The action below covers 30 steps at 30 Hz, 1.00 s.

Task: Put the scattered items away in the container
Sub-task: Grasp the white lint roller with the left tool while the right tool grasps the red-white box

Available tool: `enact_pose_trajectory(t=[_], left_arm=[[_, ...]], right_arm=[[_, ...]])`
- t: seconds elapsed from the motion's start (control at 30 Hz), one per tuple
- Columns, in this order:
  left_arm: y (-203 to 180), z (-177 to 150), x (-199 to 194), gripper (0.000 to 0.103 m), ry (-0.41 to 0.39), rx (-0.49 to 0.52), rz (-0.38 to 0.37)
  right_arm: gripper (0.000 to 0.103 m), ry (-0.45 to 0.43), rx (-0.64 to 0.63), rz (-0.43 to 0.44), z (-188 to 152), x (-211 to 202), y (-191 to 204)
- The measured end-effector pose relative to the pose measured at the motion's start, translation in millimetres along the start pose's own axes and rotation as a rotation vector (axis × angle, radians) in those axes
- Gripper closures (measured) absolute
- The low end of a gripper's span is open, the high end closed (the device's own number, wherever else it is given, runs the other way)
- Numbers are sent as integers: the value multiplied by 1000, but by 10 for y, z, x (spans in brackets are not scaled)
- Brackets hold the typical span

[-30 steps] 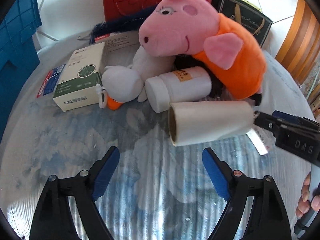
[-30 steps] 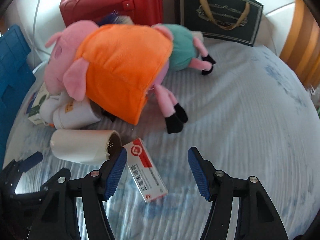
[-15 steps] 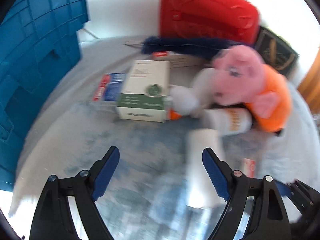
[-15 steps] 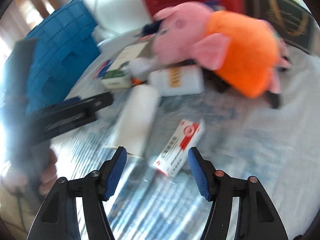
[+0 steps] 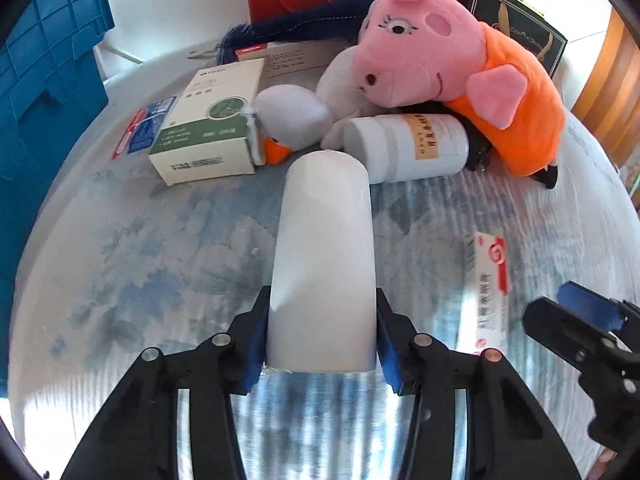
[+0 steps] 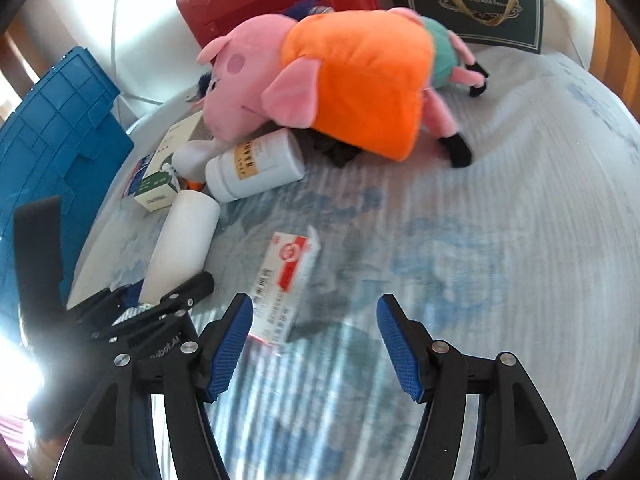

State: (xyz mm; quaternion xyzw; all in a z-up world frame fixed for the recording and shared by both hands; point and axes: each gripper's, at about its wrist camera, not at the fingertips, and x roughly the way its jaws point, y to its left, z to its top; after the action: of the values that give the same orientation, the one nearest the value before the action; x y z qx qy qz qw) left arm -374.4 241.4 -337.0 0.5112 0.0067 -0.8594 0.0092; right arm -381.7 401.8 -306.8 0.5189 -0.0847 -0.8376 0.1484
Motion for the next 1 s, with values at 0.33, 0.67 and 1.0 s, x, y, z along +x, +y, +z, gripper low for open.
enact_pose_trajectory(t=[0.33,0.67,1.0], left_arm=[[172,-14,58,57,-42,41,-24],[237,-234,-268,58,-95,102,-74],[518,-356,-1201,58,-215,121,-112]], right_arm=[[53,15,-87,-132,-93,323,395],[77,-26,-85,-233,-253,176,422],[77,-179,-86,-215,-356,-703,919]])
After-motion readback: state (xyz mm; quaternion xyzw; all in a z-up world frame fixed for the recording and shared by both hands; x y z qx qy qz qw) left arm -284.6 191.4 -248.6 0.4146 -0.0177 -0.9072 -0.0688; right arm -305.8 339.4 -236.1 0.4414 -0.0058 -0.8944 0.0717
